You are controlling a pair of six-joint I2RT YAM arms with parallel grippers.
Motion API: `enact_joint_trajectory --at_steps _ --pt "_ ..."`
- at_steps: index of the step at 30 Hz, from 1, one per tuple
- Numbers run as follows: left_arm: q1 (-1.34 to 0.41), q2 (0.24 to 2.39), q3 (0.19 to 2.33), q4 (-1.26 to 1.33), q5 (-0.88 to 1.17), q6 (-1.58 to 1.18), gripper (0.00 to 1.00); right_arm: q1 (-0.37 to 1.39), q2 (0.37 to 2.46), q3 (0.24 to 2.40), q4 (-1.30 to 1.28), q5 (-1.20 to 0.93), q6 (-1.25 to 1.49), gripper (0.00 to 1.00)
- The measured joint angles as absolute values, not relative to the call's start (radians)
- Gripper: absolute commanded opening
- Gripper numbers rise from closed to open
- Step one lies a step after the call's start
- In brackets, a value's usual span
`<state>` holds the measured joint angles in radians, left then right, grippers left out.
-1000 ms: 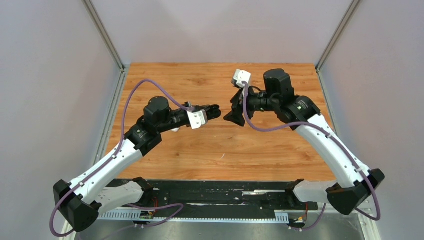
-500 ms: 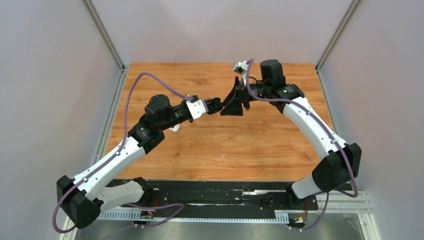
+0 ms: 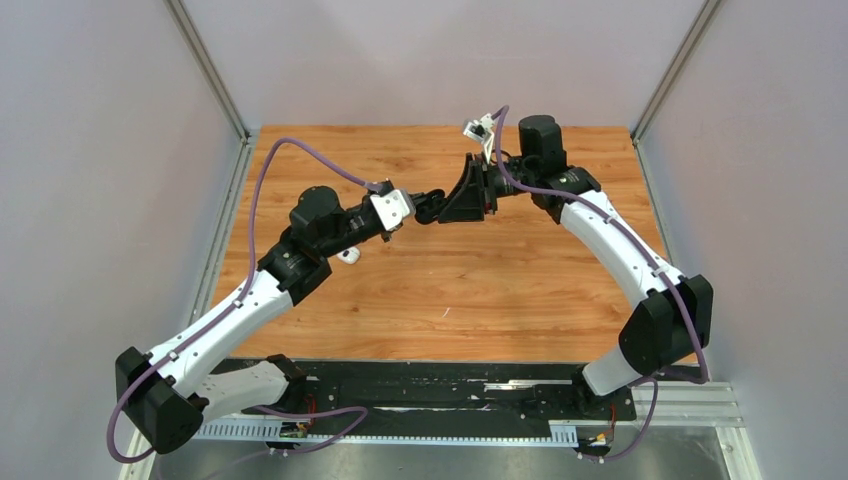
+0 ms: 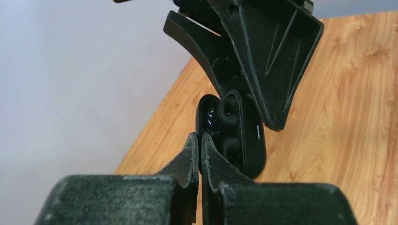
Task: Insert the wireless bluetooth earbuds into the charging case
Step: Close the charging case.
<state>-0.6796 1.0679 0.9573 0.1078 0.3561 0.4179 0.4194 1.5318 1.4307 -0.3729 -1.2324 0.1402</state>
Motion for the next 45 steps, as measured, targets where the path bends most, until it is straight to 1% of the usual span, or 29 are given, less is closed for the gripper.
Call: enact_joint_trajectory --at_steps 5,7,8,9,12,13,18,19,22,25,26,28,29,30,31,32,33,34,35,36,37,38,39,40,41,43,45 --pt "-0.680 1.068 0.958 0.111 0.357 0.405 0.00 0.411 1.545 1.420 -0.324 -1.247 0.208 0.16" --pt "-0.680 1.068 0.958 0.112 0.358 0.401 0.00 0.408 1.551 1.419 -0.308 -1.259 0.228 0.13" --pt "-0.679 1.068 0.958 0.112 0.359 0.398 0.00 0.406 1.552 1.416 -0.300 -1.262 0.236 0.13" --pt "-0.680 1.068 0.958 0.112 0.361 0.398 0.00 0.403 1.552 1.411 -0.289 -1.269 0.245 0.16" --pt "-0.680 1.069 0.958 0.111 0.365 0.395 0.00 0.398 1.554 1.400 -0.263 -1.286 0.273 0.32" --pt "-0.680 1.070 0.958 0.111 0.366 0.394 0.00 0.397 1.555 1.398 -0.257 -1.291 0.281 0.35" --pt "-0.680 1.075 0.959 0.109 0.375 0.394 0.00 0.391 1.570 1.393 -0.226 -1.305 0.311 0.44" --pt "-0.680 1.077 0.960 0.109 0.376 0.394 0.00 0.390 1.573 1.393 -0.223 -1.308 0.316 0.41" --pt "-0.680 1.089 0.968 0.105 0.378 0.394 0.00 0.386 1.585 1.393 -0.212 -1.319 0.329 0.30" --pt "-0.678 1.098 0.974 0.100 0.373 0.394 0.00 0.382 1.591 1.393 -0.204 -1.332 0.344 0.17" --pt "-0.678 1.098 0.975 0.099 0.372 0.394 0.00 0.380 1.592 1.393 -0.200 -1.336 0.348 0.10" --pt "-0.679 1.100 0.977 0.098 0.373 0.394 0.01 0.377 1.596 1.393 -0.190 -1.346 0.358 0.03" --pt "-0.678 1.102 0.979 0.096 0.373 0.394 0.05 0.376 1.599 1.391 -0.183 -1.349 0.365 0.00" --pt "-0.678 1.105 0.985 0.089 0.373 0.394 0.08 0.374 1.600 1.390 -0.176 -1.353 0.369 0.00" --pt "-0.678 1.110 0.992 0.081 0.373 0.392 0.14 0.372 1.601 1.388 -0.170 -1.355 0.374 0.00" --pt "-0.679 1.114 0.999 0.076 0.371 0.390 0.17 0.369 1.601 1.386 -0.164 -1.359 0.377 0.00" --pt "-0.679 1.120 1.011 0.065 0.369 0.385 0.24 0.365 1.601 1.384 -0.156 -1.362 0.379 0.00" --pt "-0.680 1.128 1.029 0.051 0.367 0.376 0.29 0.361 1.601 1.380 -0.146 -1.363 0.381 0.00" --pt "-0.680 1.134 1.046 0.036 0.363 0.366 0.39 0.356 1.601 1.377 -0.139 -1.363 0.383 0.00" --pt "-0.680 1.138 1.063 0.023 0.358 0.358 0.44 0.352 1.602 1.371 -0.136 -1.364 0.384 0.00" --pt "-0.679 1.142 1.084 0.009 0.356 0.344 0.53 0.348 1.602 1.367 -0.135 -1.364 0.384 0.00" --pt "-0.677 1.145 1.101 -0.004 0.356 0.331 0.56 0.344 1.602 1.361 -0.132 -1.364 0.384 0.00" --pt "-0.670 1.148 1.121 -0.020 0.359 0.313 0.64 0.342 1.602 1.356 -0.132 -1.364 0.385 0.00" --pt "-0.663 1.153 1.141 -0.036 0.366 0.294 0.67 0.340 1.602 1.354 -0.131 -1.363 0.385 0.00" --pt "-0.652 1.159 1.166 -0.054 0.383 0.267 0.72 0.337 1.602 1.351 -0.129 -1.363 0.384 0.00" --pt "-0.624 1.181 1.218 -0.089 0.424 0.215 0.78 0.335 1.602 1.347 -0.128 -1.363 0.384 0.00" --pt "-0.583 1.227 1.292 -0.135 0.501 0.135 0.81 0.334 1.602 1.342 -0.126 -1.363 0.384 0.00"
